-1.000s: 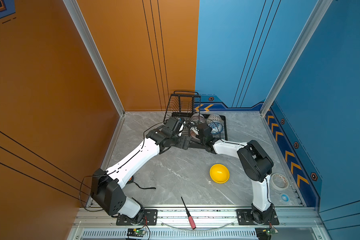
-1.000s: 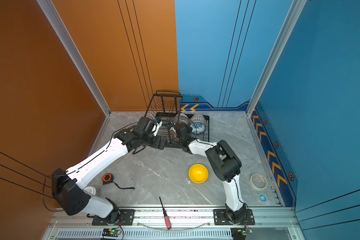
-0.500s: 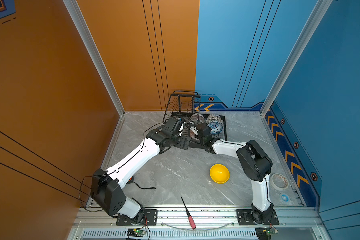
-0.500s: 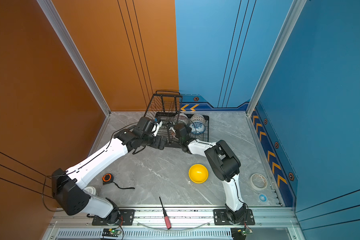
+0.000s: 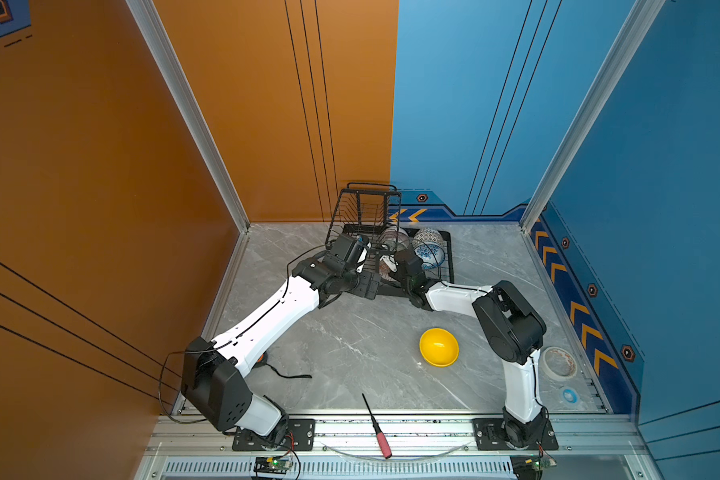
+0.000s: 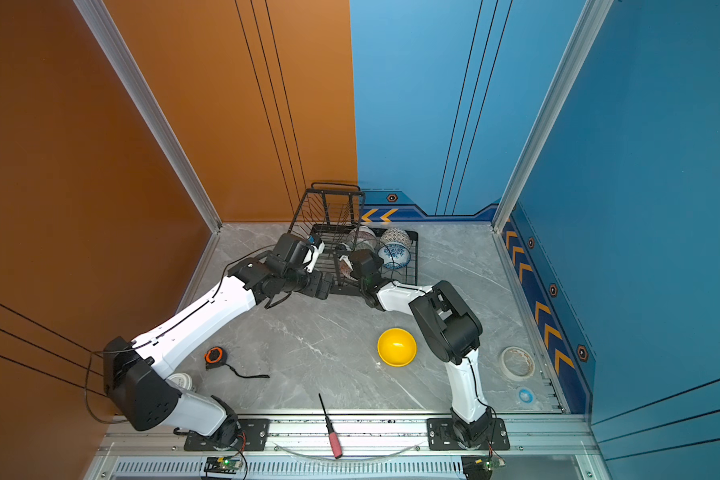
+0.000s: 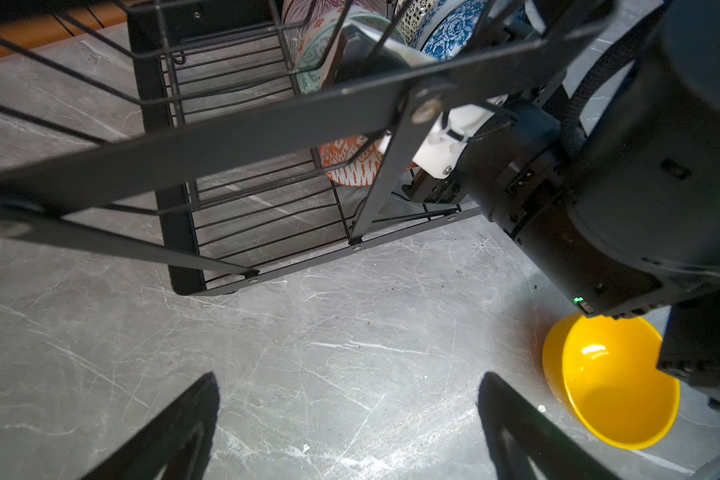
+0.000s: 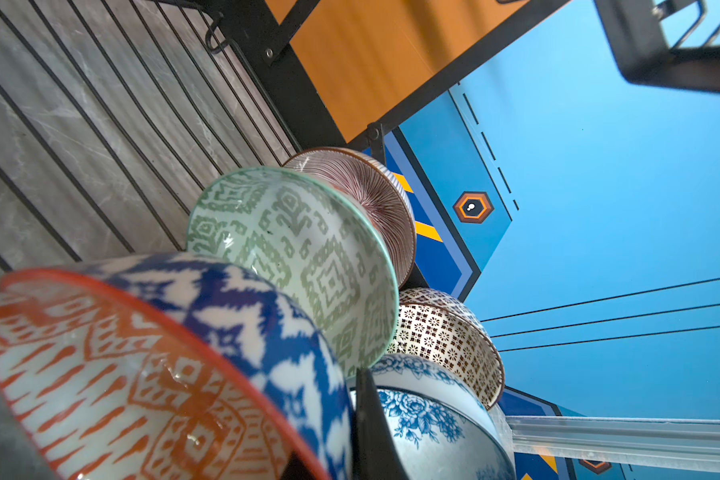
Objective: Load the bowls into the dish rack
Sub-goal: 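Lower the orange-patterned bowl upright into a rack slot with the right gripper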
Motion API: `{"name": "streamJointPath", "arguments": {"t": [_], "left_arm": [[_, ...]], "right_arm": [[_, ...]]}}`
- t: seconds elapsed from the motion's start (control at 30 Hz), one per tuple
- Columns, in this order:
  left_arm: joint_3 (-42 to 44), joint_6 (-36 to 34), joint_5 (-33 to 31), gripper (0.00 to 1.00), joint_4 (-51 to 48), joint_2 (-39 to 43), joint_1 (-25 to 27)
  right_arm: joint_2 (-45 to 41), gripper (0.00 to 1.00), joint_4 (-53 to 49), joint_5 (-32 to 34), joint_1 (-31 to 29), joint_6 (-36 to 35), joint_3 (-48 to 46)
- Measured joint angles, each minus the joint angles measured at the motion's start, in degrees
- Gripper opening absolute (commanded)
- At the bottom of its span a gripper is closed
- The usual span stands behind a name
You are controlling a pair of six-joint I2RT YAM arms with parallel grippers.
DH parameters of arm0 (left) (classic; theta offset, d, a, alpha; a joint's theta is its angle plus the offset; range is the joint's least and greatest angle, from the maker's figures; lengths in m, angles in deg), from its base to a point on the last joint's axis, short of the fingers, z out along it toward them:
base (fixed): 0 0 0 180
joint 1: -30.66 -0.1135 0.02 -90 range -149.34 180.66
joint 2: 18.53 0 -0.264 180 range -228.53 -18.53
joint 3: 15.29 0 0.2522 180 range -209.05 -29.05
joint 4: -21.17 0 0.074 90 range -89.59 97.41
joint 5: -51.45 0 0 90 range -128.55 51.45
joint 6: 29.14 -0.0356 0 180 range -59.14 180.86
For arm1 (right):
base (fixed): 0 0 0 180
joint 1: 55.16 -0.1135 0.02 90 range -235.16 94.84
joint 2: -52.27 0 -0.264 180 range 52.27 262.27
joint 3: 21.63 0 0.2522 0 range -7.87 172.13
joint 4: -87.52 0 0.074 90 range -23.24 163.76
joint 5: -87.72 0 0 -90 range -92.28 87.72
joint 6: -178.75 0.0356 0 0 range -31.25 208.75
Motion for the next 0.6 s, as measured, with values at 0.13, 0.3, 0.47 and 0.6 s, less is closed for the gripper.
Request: {"name": "streamJointPath", "arguments": {"t": [0.13,0.3,0.47,0.6], "left_arm": [[0.0,0.0,0.1,0.98,0.0,0.0,0.0],[0.0,0.0,0.3,0.98,0.0,0.0,0.0],[0.1,0.0,0.3,0.98,0.0,0.0,0.0],[0.3,0.0,0.3,0.98,0.0,0.0,0.0]], "right_arm": [[0.0,0.00,0.5,0.0,-0.2,0.7,-0.4],[-0.6,0.00,0.2,-0.3,-0.2,1.7,-1.2],[-2.4,0.00,-2.6,-2.1,-0.2,3.1,-2.7],[-3.4,0.00,-4.3,-3.3,-0.2,3.8,-3.2]]}}
